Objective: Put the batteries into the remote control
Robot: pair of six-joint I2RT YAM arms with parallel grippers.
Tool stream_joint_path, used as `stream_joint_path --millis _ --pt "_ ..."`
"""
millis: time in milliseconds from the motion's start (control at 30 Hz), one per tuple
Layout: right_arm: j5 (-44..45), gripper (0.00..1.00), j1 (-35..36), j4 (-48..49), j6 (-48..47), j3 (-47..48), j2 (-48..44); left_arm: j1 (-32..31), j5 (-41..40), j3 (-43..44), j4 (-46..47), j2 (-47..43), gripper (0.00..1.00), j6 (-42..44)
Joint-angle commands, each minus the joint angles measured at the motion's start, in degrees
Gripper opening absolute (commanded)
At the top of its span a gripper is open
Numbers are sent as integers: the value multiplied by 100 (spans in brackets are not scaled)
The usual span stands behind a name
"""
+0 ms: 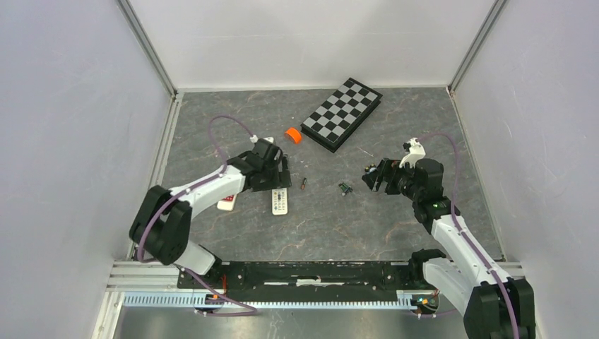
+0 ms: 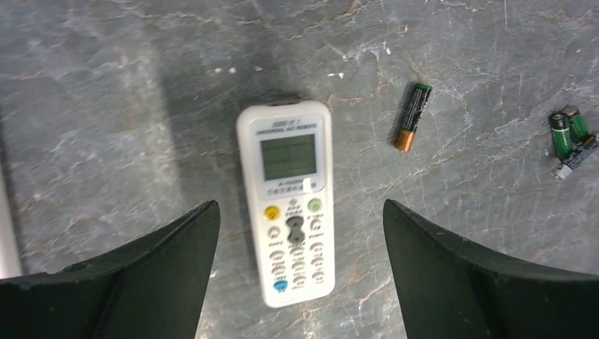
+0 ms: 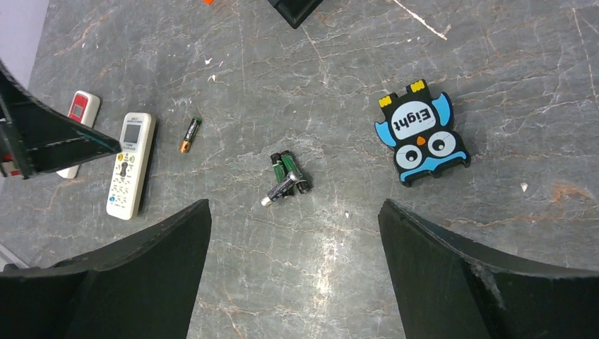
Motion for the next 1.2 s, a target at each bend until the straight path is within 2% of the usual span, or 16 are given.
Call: stream_joint_path --millis 0,300,333,400,600,733,867,1067,1167 --pt "-91 92 3 309 159 -107 -18 -242 -499 483 295 593 88 -282" --pt "-149 92 4 360 200 -198 55 -431 -833 687 216 1388 74 -265" --pt "-161 92 5 370 210 -209 57 -440 -826 692 215 1436 70 -261" --pt "-172 91 3 387 233 -218 75 -454 -786 666 233 1510 57 -270" --pt "-315 90 40 419 220 -257 150 -497 -744 641 338 1328 40 -116" --pt "-510 92 236 745 342 -345 146 -497 -449 653 371 912 35 58" --pt "-859 98 673 1514 621 -493 106 -497 212 613 614 347 35 194" --pt "-1042 98 1423 3553 1551 -1021 -204 -497 1226 474 1203 -421 34 232" --pt "-1151 98 1702 4230 1981 -1050 -165 -490 1757 400 1563 -805 33 219"
